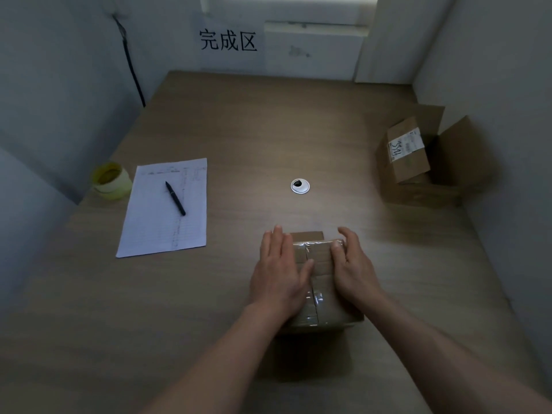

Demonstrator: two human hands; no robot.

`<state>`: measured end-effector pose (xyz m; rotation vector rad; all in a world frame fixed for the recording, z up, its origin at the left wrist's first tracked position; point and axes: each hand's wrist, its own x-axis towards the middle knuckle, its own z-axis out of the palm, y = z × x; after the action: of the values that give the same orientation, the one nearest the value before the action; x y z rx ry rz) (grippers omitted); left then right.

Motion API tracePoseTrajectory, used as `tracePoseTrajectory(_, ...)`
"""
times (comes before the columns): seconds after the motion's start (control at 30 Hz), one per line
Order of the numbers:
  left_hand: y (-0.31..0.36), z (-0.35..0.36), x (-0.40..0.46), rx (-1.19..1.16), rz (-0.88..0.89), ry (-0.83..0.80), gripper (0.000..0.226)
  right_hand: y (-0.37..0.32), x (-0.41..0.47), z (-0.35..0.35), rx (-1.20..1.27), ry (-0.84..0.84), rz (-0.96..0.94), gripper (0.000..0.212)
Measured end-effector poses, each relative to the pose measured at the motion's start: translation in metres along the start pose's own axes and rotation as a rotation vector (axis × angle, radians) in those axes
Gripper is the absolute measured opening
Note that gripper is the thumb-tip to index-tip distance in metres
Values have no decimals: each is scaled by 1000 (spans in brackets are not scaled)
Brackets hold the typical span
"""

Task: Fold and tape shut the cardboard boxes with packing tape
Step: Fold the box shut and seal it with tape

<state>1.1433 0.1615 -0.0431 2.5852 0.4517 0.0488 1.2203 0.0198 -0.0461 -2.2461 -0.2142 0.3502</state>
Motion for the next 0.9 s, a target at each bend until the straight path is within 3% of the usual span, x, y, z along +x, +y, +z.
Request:
tracePoseTrajectory(0.07,-2,1,2,-118,-86,34,66,-1,0,-1,-102,-19,-114,39)
tracePoseTrajectory(0.17,-8,-1,3,-340,-259,67,56,-2,2,0,-68,-46,-117,21)
tracePoseTrajectory(0.3,-11,-4,10,-415,-317,46,47,0,7,1,-17,-62,-34,16)
tracePoseTrajectory(0.37,-7,-9,10,-338,-321,12,56,-1,8,0,11,-69,-14,15)
tracePoseTrajectory(0.47,0,-6,-15,113,-104,-26,97,-2,8,2,6,-69,-2,15)
tracePoseTrajectory(0.53,4,-2,-34,230,17,-79,109,-3,8,3,-18,-66,5,18)
tracePoseTrajectory(0.6,1,1,-38,236,36,-138,115,-6,9,2,-65,-84,13,23)
tracePoseTrajectory(0.73,-13,-6,-33,258,158,-228,141,-8,9,0,-485,-44,-19,57)
tracePoseTrajectory(0.8,-18,-6,-36,276,193,-217,144,-10,7,3,-438,-57,-2,63)
tracePoseTrajectory(0.9,-17,-3,-41,246,251,-126,136,-9,7,4,-300,-70,28,53)
